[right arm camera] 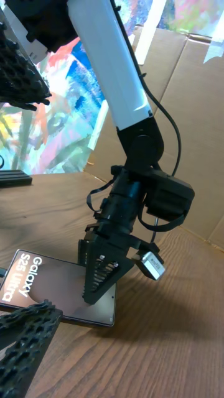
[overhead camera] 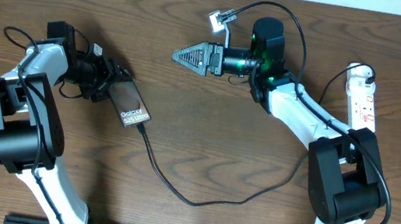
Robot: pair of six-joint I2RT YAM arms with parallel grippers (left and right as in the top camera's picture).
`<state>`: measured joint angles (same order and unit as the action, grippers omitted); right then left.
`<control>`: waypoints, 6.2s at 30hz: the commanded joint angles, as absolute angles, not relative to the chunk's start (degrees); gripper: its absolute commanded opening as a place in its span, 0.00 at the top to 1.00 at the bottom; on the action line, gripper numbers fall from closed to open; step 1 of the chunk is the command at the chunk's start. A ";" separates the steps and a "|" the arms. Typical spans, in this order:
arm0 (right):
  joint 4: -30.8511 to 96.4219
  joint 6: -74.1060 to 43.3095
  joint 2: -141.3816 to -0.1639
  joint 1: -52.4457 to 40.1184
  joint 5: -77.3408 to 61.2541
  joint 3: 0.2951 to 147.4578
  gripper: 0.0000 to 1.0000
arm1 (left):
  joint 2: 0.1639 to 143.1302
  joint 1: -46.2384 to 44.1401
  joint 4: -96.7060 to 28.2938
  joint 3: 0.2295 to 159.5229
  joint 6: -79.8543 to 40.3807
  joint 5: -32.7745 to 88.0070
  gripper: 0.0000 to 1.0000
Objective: Plug charger to phone and switch on socket
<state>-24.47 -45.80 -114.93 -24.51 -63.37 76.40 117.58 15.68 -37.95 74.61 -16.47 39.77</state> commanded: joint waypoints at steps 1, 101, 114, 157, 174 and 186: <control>-24.38 -44.71 -115.31 -24.86 -63.81 77.17 0.01 | 121.73 16.16 -39.57 71.68 -16.34 27.14 0.34; 54.81 -24.43 -90.39 2.44 -8.21 93.43 0.01 | 69.34 16.16 -41.08 71.85 -0.62 44.36 0.06; 57.74 -10.50 -92.75 26.70 -17.10 93.41 0.01 | 69.69 16.16 -41.06 71.85 -0.40 44.34 0.06; 48.75 19.66 -119.61 26.89 -33.15 93.36 0.01 | 70.08 16.16 -42.22 71.83 -0.40 44.34 0.05; 46.65 17.26 -122.06 25.23 -30.85 93.32 0.01 | 70.08 16.16 -42.39 71.83 -0.40 44.34 0.05; 45.87 16.29 -122.45 24.53 -31.20 93.32 0.01 | 70.08 16.16 -42.37 71.83 -0.40 44.31 0.05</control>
<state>45.98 16.99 -122.43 24.77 -30.61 93.25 69.78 16.03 -42.22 71.68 -1.41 43.62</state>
